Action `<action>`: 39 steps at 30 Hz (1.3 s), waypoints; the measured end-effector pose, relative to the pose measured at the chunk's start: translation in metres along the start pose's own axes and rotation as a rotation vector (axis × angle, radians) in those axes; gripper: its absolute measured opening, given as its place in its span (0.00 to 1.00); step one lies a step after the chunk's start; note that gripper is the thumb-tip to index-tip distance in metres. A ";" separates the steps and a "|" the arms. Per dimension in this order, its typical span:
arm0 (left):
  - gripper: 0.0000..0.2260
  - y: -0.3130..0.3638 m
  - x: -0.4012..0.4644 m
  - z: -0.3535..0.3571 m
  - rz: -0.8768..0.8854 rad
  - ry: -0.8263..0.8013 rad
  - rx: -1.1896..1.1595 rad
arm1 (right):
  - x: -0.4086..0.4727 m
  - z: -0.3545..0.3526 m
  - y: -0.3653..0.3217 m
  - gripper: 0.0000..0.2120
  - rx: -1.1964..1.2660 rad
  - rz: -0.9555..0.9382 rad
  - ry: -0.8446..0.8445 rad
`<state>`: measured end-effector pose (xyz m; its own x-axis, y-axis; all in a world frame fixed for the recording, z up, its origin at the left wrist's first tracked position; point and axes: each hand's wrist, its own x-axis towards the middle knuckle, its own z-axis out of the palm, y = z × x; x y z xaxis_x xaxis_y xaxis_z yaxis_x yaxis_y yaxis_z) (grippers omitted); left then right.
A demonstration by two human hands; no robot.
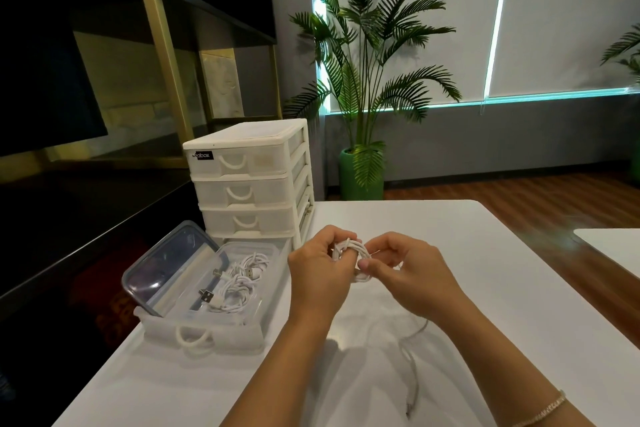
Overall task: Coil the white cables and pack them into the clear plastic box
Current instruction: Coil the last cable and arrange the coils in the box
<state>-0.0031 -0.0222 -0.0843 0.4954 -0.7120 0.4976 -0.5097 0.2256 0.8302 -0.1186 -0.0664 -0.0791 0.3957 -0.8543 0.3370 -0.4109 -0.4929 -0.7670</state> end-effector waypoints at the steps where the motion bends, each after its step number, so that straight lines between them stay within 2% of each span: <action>1: 0.06 0.000 0.001 0.000 -0.021 -0.033 -0.002 | 0.000 -0.002 0.000 0.06 0.015 0.016 0.013; 5: 0.06 0.002 0.004 -0.001 -0.159 -0.179 -0.042 | 0.000 -0.006 0.002 0.08 0.025 0.042 0.065; 9: 0.09 0.004 0.007 -0.008 -0.324 -0.299 -0.267 | -0.001 -0.007 0.003 0.07 0.005 0.018 0.072; 12: 0.11 0.004 0.008 -0.010 -0.384 -0.369 -0.377 | -0.001 -0.011 0.002 0.08 -0.007 -0.005 0.094; 17: 0.11 0.002 0.008 -0.006 -0.497 -0.360 -0.582 | 0.000 -0.011 0.003 0.14 0.005 -0.052 0.119; 19: 0.07 0.002 0.008 -0.005 -0.546 -0.360 -0.666 | -0.001 -0.009 0.003 0.15 0.000 -0.067 0.115; 24: 0.03 0.000 0.008 -0.004 -0.638 -0.353 -0.765 | 0.001 -0.011 0.003 0.09 -0.061 -0.099 0.131; 26: 0.04 0.000 0.008 -0.005 -0.644 -0.349 -0.783 | 0.002 -0.010 0.006 0.06 -0.136 -0.111 0.138; 28: 0.04 -0.001 0.009 -0.005 -0.623 -0.358 -0.767 | 0.002 -0.008 0.007 0.08 -0.176 -0.102 0.120; 32: 0.07 -0.004 0.010 -0.002 -0.556 -0.363 -0.685 | 0.003 -0.006 0.005 0.12 -0.195 -0.048 0.116; 39: 0.08 -0.005 0.009 -0.002 -0.386 -0.310 -0.510 | 0.004 -0.008 0.002 0.11 -0.144 0.071 0.049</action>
<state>0.0051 -0.0287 -0.0837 0.3130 -0.9430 0.1130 0.0919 0.1485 0.9846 -0.1244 -0.0717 -0.0749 0.3224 -0.8933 0.3133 -0.5513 -0.4462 -0.7050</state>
